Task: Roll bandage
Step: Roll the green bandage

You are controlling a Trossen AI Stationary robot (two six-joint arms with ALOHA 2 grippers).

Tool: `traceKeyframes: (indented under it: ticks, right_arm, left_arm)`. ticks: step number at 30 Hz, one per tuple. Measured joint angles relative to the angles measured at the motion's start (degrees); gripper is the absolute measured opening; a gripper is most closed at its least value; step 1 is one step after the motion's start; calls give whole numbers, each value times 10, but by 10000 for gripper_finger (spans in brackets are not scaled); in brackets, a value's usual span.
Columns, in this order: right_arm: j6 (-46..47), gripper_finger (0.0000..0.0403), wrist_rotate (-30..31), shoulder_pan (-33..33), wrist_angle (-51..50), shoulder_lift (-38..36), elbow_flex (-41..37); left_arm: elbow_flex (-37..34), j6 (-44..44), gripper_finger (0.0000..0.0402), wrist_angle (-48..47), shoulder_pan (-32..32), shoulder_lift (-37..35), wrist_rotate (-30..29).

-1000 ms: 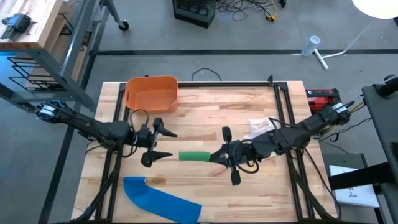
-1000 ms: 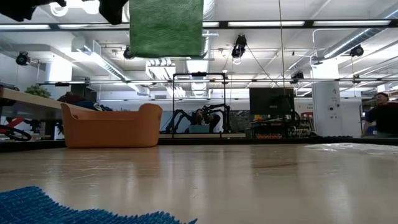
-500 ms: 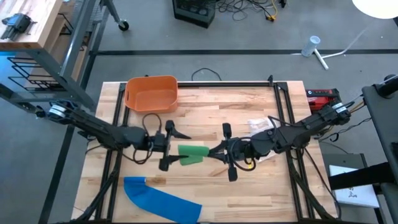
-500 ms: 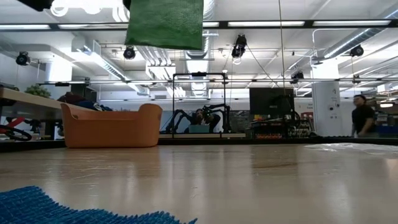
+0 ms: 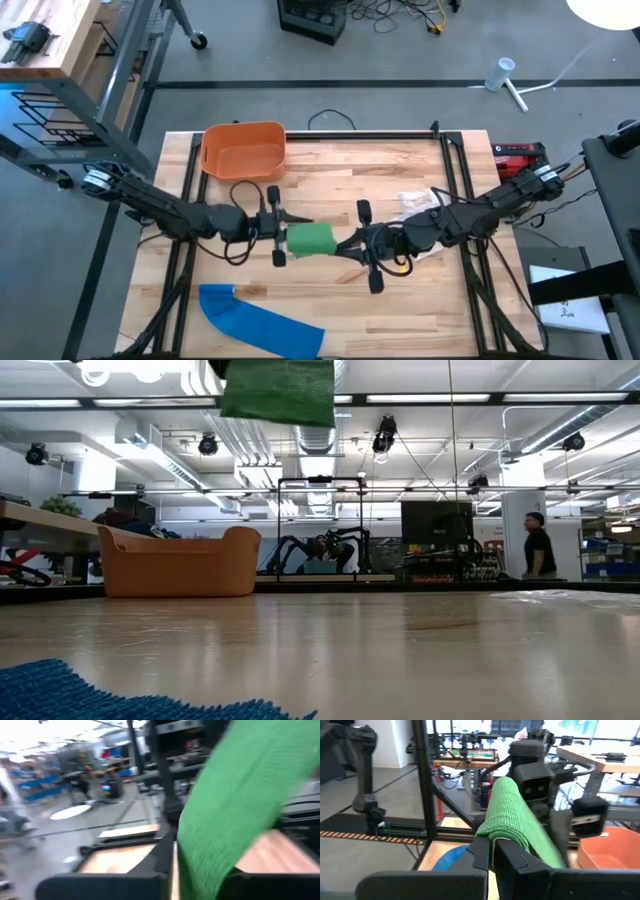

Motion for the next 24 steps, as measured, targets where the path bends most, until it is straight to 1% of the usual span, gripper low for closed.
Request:
traceKeyframes:
  ticks: [3,7,11,16,18,21,24]
  right_arm:
    - [1,2,-24,0,0,0,-1]
    - [8,2,-47,0,-11,4,-3]
    - [17,2,-57,1,-25,14,-4]
    - [20,2,-56,6,-26,29,-5]
    - [20,2,-56,7,-23,34,-5]
    - [16,2,-49,6,-21,40,-5]
    - [9,2,-40,6,-5,45,-5]
  left_arm:
    - [23,52,18,0,0,1,-19]
    - [69,118,3,-2,0,-1,-22]
    - [138,166,2,-56,0,-3,-22]
    - [244,168,1,-206,-1,0,-21]
    - [281,161,1,-251,-4,3,-17]
    - [329,150,0,-290,-14,5,19]
    - [364,148,0,-294,-28,6,59]
